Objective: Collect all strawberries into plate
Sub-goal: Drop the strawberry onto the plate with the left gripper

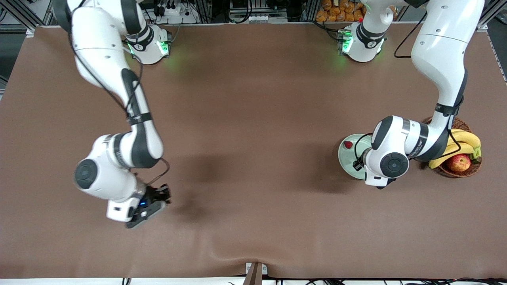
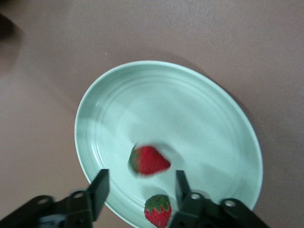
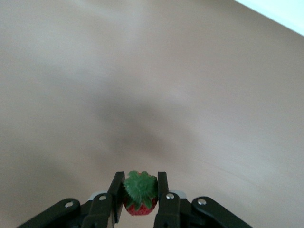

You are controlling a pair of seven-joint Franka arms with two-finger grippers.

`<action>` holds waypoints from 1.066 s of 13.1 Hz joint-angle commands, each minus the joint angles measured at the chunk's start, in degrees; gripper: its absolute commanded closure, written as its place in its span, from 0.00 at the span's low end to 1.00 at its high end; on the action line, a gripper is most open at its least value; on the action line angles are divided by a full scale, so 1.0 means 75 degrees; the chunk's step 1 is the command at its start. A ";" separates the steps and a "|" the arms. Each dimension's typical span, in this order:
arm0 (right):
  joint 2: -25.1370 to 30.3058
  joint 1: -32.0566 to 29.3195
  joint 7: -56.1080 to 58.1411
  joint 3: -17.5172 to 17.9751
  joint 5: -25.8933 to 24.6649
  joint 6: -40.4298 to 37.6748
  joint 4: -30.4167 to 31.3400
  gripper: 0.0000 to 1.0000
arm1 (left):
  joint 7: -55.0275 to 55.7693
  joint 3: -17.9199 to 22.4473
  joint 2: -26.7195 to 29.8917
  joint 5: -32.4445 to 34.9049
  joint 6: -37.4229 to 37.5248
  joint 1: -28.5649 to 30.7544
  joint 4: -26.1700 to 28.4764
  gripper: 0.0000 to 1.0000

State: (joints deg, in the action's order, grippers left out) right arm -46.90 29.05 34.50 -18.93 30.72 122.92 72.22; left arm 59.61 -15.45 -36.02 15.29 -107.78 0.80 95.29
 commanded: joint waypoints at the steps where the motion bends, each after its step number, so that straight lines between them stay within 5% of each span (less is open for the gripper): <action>1: 0.0113 0.0659 0.0099 -0.0067 0.0636 -0.0030 0.0133 1.00 | -0.0038 -0.0131 0.0676 0.0176 0.0283 -0.0001 0.0068 0.00; 3: 0.0066 0.1059 0.0099 0.0096 0.0931 0.0040 0.0133 1.00 | -0.0003 -0.0329 0.1086 0.0059 0.0448 -0.0037 0.0033 0.00; 8: -0.0110 0.1294 0.0145 0.1479 0.0722 0.1353 0.0156 1.00 | 0.0102 -0.0799 0.1533 -0.0759 0.0519 -0.0002 -0.0259 0.00; 14: -0.1047 0.2115 0.0064 0.1492 0.0439 0.2933 0.0156 1.00 | 0.0312 -0.0811 0.1463 -0.2084 0.0425 -0.0188 -0.0635 0.00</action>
State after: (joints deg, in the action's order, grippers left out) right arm -52.49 44.14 34.63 -7.71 34.77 141.16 73.49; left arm 60.34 -21.54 -24.63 1.97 -104.62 0.23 91.52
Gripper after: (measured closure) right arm 0.678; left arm 0.000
